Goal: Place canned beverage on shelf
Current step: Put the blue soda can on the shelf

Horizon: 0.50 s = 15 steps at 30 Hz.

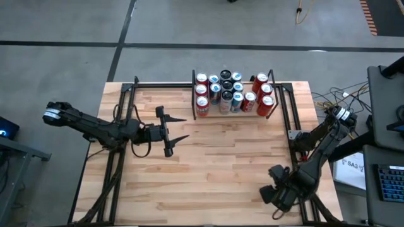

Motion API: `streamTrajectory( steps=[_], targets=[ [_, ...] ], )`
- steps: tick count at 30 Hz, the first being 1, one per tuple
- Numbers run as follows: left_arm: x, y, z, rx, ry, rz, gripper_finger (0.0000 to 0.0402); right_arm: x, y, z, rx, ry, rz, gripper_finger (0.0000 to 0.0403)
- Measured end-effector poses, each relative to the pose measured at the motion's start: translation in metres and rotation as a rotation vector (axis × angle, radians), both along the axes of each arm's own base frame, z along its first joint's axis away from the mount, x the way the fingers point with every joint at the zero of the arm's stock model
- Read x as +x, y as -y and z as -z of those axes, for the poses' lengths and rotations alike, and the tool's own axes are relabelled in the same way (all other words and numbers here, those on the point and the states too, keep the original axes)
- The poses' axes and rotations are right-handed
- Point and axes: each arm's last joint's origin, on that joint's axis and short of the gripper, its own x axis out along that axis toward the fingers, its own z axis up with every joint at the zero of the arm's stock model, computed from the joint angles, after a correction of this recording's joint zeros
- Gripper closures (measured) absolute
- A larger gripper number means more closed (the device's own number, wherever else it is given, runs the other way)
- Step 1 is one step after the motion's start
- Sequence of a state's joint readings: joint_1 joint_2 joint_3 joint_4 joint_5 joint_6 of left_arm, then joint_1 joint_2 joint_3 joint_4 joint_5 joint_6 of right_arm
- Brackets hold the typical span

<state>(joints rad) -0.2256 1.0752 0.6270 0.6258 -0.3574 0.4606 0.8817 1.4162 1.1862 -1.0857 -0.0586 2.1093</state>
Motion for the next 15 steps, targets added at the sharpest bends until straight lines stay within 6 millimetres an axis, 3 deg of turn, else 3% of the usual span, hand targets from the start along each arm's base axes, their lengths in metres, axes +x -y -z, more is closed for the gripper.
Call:
streamTrajectory(
  steps=[5,15],
  targets=[
    [0.001,0.002,0.004,0.000,-0.039,0.069,0.0150,0.028,0.020,-0.006,-0.099,0.161,-0.077,0.0176],
    [0.001,0.007,0.008,-0.087,-0.070,0.168,0.0150,0.092,0.078,-0.016,-0.144,0.405,-0.322,0.0176]
  ],
)
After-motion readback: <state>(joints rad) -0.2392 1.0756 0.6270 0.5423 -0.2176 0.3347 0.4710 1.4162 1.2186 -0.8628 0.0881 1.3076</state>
